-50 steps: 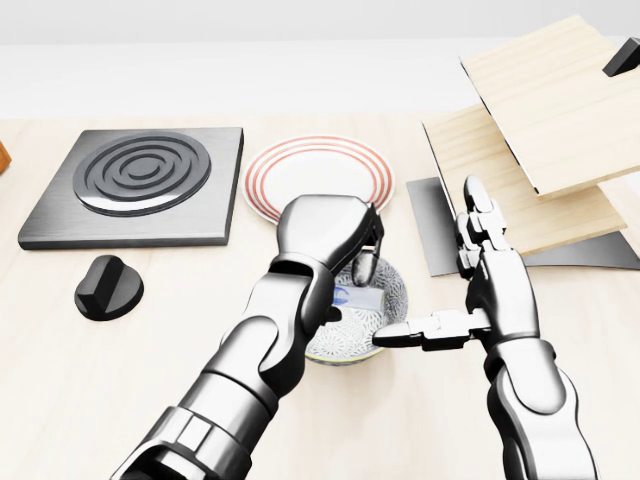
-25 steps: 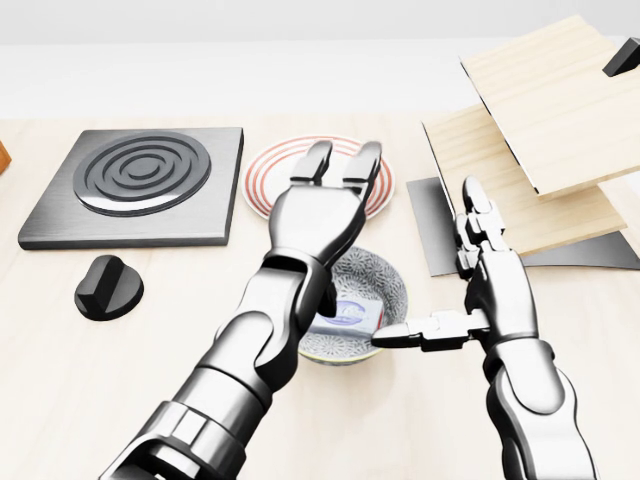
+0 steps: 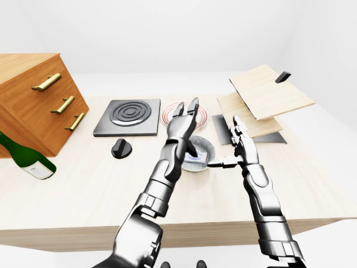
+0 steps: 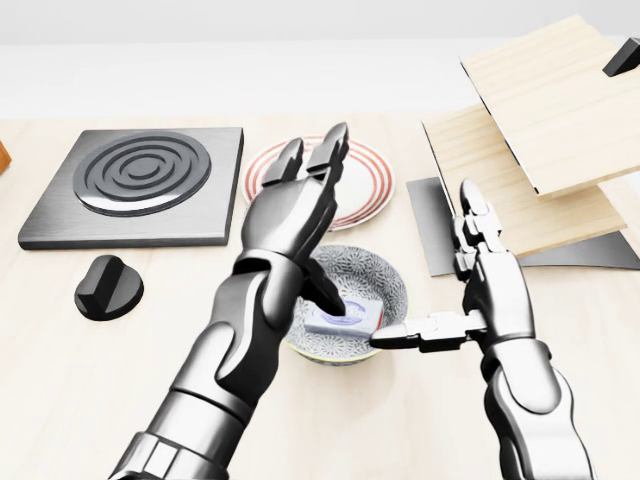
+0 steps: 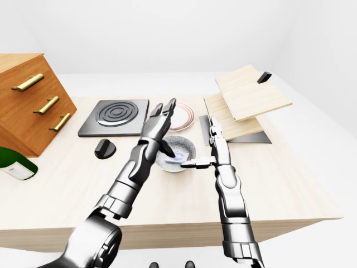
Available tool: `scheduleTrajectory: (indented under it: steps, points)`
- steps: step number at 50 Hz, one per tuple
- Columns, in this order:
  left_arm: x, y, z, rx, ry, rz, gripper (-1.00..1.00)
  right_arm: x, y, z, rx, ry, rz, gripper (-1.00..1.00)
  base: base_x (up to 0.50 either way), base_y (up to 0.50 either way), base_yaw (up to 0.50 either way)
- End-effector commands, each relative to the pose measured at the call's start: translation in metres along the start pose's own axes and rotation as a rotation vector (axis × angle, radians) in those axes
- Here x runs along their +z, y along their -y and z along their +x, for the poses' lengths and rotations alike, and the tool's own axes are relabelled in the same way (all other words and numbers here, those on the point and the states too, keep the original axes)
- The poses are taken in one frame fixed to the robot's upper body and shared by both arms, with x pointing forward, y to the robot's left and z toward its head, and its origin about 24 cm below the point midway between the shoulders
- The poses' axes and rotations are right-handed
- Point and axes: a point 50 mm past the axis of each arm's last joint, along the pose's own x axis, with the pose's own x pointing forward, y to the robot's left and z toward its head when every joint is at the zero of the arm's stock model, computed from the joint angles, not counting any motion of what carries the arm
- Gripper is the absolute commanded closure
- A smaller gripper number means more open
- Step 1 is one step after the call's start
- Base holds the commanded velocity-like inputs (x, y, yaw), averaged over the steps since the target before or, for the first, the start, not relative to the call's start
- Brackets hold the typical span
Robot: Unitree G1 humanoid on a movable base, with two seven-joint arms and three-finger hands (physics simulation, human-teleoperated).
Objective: Pick up the cream cheese and put it in the bowl.
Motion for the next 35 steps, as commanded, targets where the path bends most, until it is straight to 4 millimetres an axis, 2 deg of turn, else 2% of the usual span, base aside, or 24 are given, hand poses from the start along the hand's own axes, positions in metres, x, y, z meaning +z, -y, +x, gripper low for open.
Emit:
scheduleTrajectory:
  steps: [1,2,3,5,7,9,11,16,20,23,26,30,35]
  points:
    - [-0.011,-0.054,-0.029,0.149,0.103,-0.561,-1.00,0.003,-0.002,0.002,-0.002,0.011,0.010,-1.00,0.00,0.00,0.00]
    - [-0.011,-0.055,-0.030,0.152,0.109,-0.564,-1.00,0.003,-0.002,0.002,-0.002,0.012,0.010,-1.00,0.00,0.00,0.00]
    - [-0.017,-0.072,-0.041,0.210,0.149,-0.708,-1.00,0.003,-0.002,0.002,-0.002,0.011,0.009,-1.00,0.00,0.00,0.00]
    - [-0.021,-0.082,-0.052,0.251,0.194,-0.806,-1.00,0.003,-0.002,0.003,-0.001,0.010,0.009,-1.00,0.00,0.00,0.00]
    - [-0.029,-0.085,-0.059,0.274,0.192,-0.794,-1.00,0.003,-0.003,0.003,-0.001,0.009,0.011,-1.00,0.00,0.00,0.00]
    - [-0.039,-0.091,-0.065,0.338,0.172,-0.861,-1.00,0.001,-0.003,0.003,0.000,0.002,0.009,-1.00,0.00,0.00,0.00]
    - [-0.042,-0.092,-0.070,0.328,0.187,-0.903,-1.00,0.002,-0.004,0.003,0.000,0.005,0.010,-1.00,0.00,0.00,0.00]
    - [-0.055,-0.077,-0.083,0.282,0.147,-0.937,-1.00,0.006,-0.004,0.002,-0.005,0.026,0.007,-1.00,0.00,0.00,0.00]
    - [-0.063,-0.086,-0.100,0.364,0.162,-1.054,-1.00,0.015,-0.006,0.001,-0.012,0.062,-0.007,-1.00,0.00,0.00,0.00]
    - [-0.059,-0.089,-0.109,0.380,0.179,-1.015,-1.00,0.021,-0.008,-0.001,-0.015,0.089,-0.014,-1.00,0.00,0.00,0.00]
    - [-0.052,-0.095,-0.126,0.397,0.237,-1.030,-1.00,0.032,-0.010,-0.006,-0.008,0.141,-0.007,-1.00,0.00,0.00,0.00]
    - [-0.053,-0.089,-0.130,0.382,0.217,-1.031,-1.00,0.044,-0.008,-0.015,-0.029,0.203,0.001,-1.00,0.00,0.00,0.00]
    - [-0.052,-0.094,-0.135,0.394,0.244,-1.037,-1.00,0.068,-0.008,-0.028,-0.062,0.311,-0.007,-1.00,0.00,0.00,0.00]
